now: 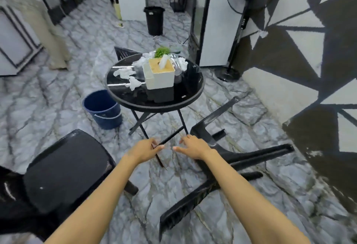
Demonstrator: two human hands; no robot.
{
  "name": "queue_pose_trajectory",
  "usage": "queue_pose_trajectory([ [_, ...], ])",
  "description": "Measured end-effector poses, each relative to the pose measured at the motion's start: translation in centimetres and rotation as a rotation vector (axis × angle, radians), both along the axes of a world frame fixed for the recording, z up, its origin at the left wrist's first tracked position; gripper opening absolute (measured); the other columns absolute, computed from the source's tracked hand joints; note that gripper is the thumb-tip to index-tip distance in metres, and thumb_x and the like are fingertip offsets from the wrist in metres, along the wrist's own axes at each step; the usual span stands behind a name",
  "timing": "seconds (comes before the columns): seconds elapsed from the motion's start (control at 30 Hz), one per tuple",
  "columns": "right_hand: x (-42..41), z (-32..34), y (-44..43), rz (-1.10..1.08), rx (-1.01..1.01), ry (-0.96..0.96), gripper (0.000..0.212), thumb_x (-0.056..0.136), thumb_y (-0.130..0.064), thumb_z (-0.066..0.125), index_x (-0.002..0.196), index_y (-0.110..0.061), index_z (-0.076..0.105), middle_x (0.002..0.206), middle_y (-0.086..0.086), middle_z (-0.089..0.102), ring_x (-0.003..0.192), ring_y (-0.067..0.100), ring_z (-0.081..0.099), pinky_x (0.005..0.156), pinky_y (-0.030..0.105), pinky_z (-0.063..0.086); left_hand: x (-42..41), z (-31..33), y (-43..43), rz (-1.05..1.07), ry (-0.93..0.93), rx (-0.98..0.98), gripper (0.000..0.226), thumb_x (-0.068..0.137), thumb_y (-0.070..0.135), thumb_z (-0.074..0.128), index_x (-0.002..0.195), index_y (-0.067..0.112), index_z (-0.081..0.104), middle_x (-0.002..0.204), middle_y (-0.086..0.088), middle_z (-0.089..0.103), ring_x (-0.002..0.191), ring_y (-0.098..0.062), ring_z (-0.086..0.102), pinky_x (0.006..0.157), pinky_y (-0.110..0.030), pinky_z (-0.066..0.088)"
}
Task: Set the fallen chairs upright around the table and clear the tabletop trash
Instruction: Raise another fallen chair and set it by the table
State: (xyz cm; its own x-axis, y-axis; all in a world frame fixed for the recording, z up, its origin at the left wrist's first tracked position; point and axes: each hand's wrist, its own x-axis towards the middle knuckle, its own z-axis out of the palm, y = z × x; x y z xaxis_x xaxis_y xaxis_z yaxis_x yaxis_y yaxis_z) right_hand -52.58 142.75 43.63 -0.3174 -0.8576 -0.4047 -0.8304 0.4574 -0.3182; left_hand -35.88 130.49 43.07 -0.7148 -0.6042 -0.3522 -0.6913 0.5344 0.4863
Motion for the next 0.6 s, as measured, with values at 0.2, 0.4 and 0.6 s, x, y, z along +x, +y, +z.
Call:
queue_pose_trajectory([
  [0.2, -2.1, -1.4, 0.9, 0.306, 0.054, -0.075, 0.06, 0.088, -0.061, 0.044, 0.124, -0.013, 0.049, 0.132, 0.009, 0.048, 0.118, 0.026, 0.049, 0.093, 0.04, 0.043, 0.8, -0.4, 5.9, 0.398, 0.024, 0.077, 0.057, 0.087, 0.058, 0.046, 0.122, 0.013, 0.051, 0.113, -0.008, 0.062, 0.104, -0.026, 0.059, 0.087, -0.037, 0.048],
  [0.4, -0.8, -2.2, 2.3, 0.533, 0.108, -0.132, 0.06, 0.088, -0.059, 0.047, 0.127, -0.014, 0.048, 0.134, 0.009, 0.047, 0.121, 0.027, 0.047, 0.095, 0.038, 0.041, 3.4, -1.7, 12.1, 0.639, -0.025, 0.059, 0.057, 0.086, 0.056, 0.049, 0.12, 0.011, 0.054, 0.109, -0.01, 0.064, 0.1, -0.025, 0.06, 0.081, -0.033, 0.045],
  [0.6, 1.3, -4.7, 2.4, 0.673, 0.117, -0.15, 0.058, 0.087, -0.06, 0.047, 0.126, -0.017, 0.048, 0.134, 0.009, 0.047, 0.122, 0.025, 0.046, 0.099, 0.042, 0.041, 6.0, -3.9, 16.2, 0.802, -0.02, 0.088, 0.052, 0.087, 0.05, 0.053, 0.118, 0.008, 0.056, 0.113, -0.013, 0.064, 0.106, -0.028, 0.059, 0.088, -0.036, 0.046],
])
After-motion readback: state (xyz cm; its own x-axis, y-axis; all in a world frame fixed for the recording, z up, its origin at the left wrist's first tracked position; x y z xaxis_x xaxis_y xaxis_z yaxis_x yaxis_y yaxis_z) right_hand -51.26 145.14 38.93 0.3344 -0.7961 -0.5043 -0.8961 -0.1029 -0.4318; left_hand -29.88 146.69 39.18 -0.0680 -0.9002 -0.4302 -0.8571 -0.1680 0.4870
